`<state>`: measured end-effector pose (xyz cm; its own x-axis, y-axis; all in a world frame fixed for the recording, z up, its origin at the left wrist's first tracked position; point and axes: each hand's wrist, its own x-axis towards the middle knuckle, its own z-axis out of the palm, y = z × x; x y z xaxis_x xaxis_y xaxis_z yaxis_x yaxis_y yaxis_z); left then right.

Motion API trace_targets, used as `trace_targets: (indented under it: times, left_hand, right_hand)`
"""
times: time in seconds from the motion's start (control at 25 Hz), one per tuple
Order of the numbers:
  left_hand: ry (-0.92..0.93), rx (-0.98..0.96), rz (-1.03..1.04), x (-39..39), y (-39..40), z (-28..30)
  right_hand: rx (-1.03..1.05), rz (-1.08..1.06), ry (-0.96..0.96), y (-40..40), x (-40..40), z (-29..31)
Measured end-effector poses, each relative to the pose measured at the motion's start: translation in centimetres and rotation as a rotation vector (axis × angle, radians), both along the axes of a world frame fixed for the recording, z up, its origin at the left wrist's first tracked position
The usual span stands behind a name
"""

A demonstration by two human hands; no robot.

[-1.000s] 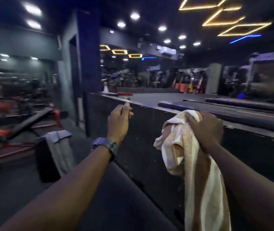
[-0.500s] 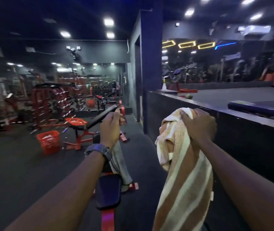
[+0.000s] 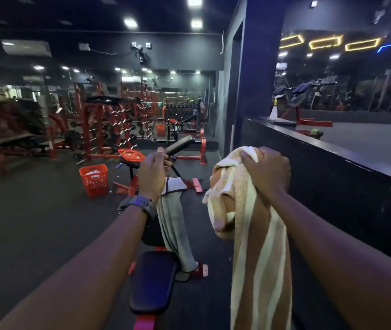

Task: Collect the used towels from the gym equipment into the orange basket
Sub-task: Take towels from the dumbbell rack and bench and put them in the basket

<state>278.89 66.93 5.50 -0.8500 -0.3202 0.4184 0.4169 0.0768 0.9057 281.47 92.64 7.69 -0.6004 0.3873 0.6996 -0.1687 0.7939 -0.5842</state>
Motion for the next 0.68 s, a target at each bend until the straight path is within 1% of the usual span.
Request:
trace_targets:
  times: [0.16, 0.28, 0.4, 0.52, 0.68]
  left_hand:
    - [-0.027, -0.006, 0.095, -6.9, 1.7, -0.3]
    - [-0.028, -0.018, 0.185, -11.5, 3.3, -1.6]
    - [-0.051, -0.022, 0.289, -16.7, 5.8, -3.2]
    - [-0.086, 0.015, 0.376, -21.5, 8.2, -4.1]
    - [-0.109, 0.029, 0.48, -26.8, 9.3, -4.7]
  right_hand:
    - [0.018, 0.08, -0.011, 2.8, -9.4, -0.5]
    - [0.001, 0.139, -0.033, 5.0, -16.2, -2.2]
    - [0.013, 0.254, -0.014, 6.9, -23.4, -4.3]
    - [0.026, 0.36, -0.035, 8.2, -29.8, -5.2]
    - [0.077, 0.462, -0.028, 8.4, -37.7, -5.4]
